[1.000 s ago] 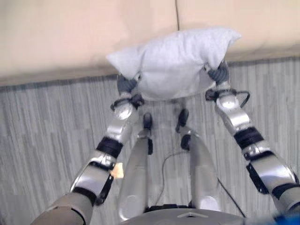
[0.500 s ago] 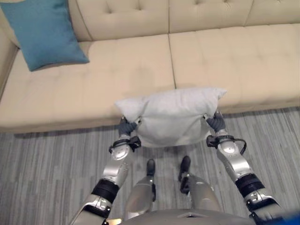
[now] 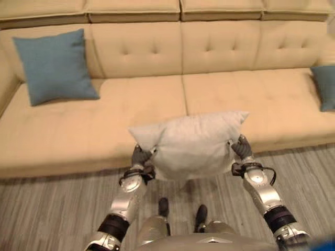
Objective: Pick up all the scattered cushions and arrange them neatly on the sofa.
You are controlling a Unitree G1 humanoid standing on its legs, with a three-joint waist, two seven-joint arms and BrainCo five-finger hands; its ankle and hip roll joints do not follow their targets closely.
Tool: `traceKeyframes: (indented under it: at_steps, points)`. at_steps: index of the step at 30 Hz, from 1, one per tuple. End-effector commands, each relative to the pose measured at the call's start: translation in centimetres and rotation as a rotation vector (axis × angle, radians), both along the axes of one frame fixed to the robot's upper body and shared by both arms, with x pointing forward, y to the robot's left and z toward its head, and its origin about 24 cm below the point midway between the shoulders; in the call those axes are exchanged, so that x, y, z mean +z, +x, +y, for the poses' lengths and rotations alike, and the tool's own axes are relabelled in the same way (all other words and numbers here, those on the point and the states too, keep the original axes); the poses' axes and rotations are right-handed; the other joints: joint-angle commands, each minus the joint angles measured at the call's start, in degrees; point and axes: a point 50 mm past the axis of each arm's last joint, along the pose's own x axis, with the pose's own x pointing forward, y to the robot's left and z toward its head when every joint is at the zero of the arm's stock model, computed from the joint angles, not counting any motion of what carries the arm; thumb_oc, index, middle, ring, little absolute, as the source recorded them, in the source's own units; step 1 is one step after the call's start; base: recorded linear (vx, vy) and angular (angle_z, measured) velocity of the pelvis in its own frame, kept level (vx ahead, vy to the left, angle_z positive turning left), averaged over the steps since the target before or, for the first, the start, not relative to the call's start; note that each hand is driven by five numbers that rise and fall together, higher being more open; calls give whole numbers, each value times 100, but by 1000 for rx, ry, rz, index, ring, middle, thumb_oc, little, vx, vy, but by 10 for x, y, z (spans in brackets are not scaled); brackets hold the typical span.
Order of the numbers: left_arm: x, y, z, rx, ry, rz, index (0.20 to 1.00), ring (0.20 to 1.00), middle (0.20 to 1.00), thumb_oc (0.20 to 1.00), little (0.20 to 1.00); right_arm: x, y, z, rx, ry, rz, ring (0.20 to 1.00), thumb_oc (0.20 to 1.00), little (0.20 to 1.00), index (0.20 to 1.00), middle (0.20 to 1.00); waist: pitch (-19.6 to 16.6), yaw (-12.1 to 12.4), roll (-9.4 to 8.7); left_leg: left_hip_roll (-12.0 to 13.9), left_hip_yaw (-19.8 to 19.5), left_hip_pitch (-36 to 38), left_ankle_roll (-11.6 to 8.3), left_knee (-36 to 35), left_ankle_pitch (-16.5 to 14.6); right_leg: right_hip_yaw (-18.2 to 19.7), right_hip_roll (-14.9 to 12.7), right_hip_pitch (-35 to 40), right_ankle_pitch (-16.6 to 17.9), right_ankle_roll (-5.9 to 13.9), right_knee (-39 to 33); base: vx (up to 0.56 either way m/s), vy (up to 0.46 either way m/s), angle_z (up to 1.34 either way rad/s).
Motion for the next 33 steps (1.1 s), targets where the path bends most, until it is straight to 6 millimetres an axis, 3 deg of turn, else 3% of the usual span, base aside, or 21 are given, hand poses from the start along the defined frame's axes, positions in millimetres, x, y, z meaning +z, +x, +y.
traceKeyframes:
  at_steps: [1,4,6,9,11,13,17,19,20,22,25,26,28,30,31,33]
  points:
    - [45,21,-12,-86,5,-247,200,200,200,200,200,45,23,24,109,41,-231,200,200,200,200,200,-47,229,20,-34,-94,-98,-144,473,-338,9,-385,52,616,753,1411,87,234,-29]
    - [47,22,-9,-100,45,-252,200,200,200,200,200,46,23,29,115,66,-234,200,200,200,200,200,1,207,87,-37,-126,190,-62,434,-523,-143,-454,-378,498,589,1787,155,171,-14]
    - [46,20,-7,-93,40,-251,200,200,200,200,200,46,24,31,126,66,-233,200,200,200,200,200,-5,203,83,-64,-193,369,-89,319,-594,-312,-532,-567,458,522,1274,226,40,-12]
    - [44,20,-6,-91,37,-240,200,200,200,200,200,52,26,28,130,60,-254,200,200,200,200,200,25,54,-43,-206,-406,552,-157,306,-737,21,-277,-700,575,503,-53,260,-51,4]
    - [44,21,-6,-85,43,-239,200,200,200,200,200,56,29,30,141,50,-268,200,200,200,200,200,23,20,-66,-196,-481,667,-212,324,-863,30,-230,-692,773,562,-560,260,-59,45]
    - [43,20,-6,-82,39,-238,200,200,200,200,200,55,28,30,153,38,-261,200,200,200,200,200,-79,46,-100,-244,-527,774,-244,434,-1010,-16,-213,-514,815,567,-567,301,-59,45]
    - [41,20,-8,-84,26,-232,200,200,200,200,200,53,26,25,149,22,-255,200,200,200,200,200,-191,-40,-79,-192,-679,848,-348,542,-1007,168,-60,-368,659,468,-477,206,-47,32]
    - [40,19,-12,-95,4,-231,200,200,200,200,200,50,23,20,140,18,-246,200,200,200,200,200,-230,-74,-48,-87,-739,774,-576,892,-850,-63,-48,-208,556,357,-492,279,-167,24]
    - [42,22,-19,-128,-10,-239,200,200,200,200,200,51,21,13,118,23,-250,200,200,200,200,200,-186,-130,-114,110,-696,367,-766,1691,-635,-193,-30,5,431,220,-555,229,-235,63]
    - [43,23,-24,-140,-24,-241,200,200,200,200,200,51,21,10,100,25,-251,200,200,200,200,200,-126,-123,-163,236,-558,70,-781,1989,-505,-330,-16,178,330,151,-629,161,-172,96]
    - [42,23,-26,-151,-24,-235,200,200,200,200,200,50,21,9,88,33,-247,200,200,200,200,200,-95,-83,-219,215,-439,-229,-682,1734,-629,-393,-15,334,276,168,-789,124,-63,32]
    - [41,23,-26,-159,-14,-229,200,200,200,200,200,51,22,10,85,45,-249,200,200,200,200,200,-128,-56,-243,199,-370,-423,-606,1257,-581,-356,53,430,254,200,-922,222,-8,23]
    - [40,21,-26,-159,-9,-220,200,200,200,200,200,50,22,11,87,38,-245,200,200,200,200,200,-129,23,-172,289,-296,-636,-633,557,4,-282,194,598,154,210,-993,255,28,10]
    - [40,21,-25,-155,-9,-220,200,200,200,200,200,50,22,10,87,35,-245,200,200,200,200,200,-122,72,-169,292,-304,-644,-660,413,122,-239,215,673,95,201,-985,164,41,-7]
    - [39,19,-23,-145,-7,-216,200,200,200,200,200,48,22,11,88,31,-236,200,200,200,200,200,-119,142,-140,328,-268,-852,-724,109,412,-179,288,821,-16,183,-988,213,79,-16]
    - [37,17,-20,-133,-9,-209,200,200,200,200,200,47,21,13,95,34,-233,200,200,200,200,200,-166,187,-128,358,-215,-765,-703,27,434,-141,322,920,-104,184,-949,249,116,-20]
